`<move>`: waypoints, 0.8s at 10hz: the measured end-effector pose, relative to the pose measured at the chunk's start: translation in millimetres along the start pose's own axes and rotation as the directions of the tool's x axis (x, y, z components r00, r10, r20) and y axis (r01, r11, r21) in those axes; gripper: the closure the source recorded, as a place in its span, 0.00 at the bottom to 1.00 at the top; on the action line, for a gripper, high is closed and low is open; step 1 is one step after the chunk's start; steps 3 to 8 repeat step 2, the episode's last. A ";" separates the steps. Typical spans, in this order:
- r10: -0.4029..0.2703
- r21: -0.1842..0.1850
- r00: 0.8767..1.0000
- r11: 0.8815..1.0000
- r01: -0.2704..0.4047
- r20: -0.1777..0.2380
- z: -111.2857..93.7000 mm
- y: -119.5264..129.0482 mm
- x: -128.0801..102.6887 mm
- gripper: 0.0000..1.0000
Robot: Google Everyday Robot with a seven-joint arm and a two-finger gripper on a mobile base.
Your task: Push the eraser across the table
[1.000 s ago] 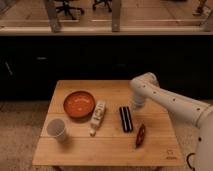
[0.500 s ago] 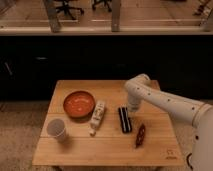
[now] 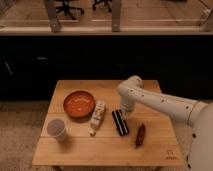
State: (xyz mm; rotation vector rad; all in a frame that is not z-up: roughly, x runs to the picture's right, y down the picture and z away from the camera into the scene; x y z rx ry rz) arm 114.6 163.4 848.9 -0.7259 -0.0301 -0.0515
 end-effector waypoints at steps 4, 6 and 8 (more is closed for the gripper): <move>-0.030 -0.005 1.000 1.000 0.030 -0.003 0.6 3.8 -22.2 1.00; -0.030 -0.005 1.000 1.000 0.030 -0.003 0.6 3.8 -22.2 1.00; -0.030 -0.005 1.000 1.000 0.030 -0.003 0.6 3.8 -22.2 1.00</move>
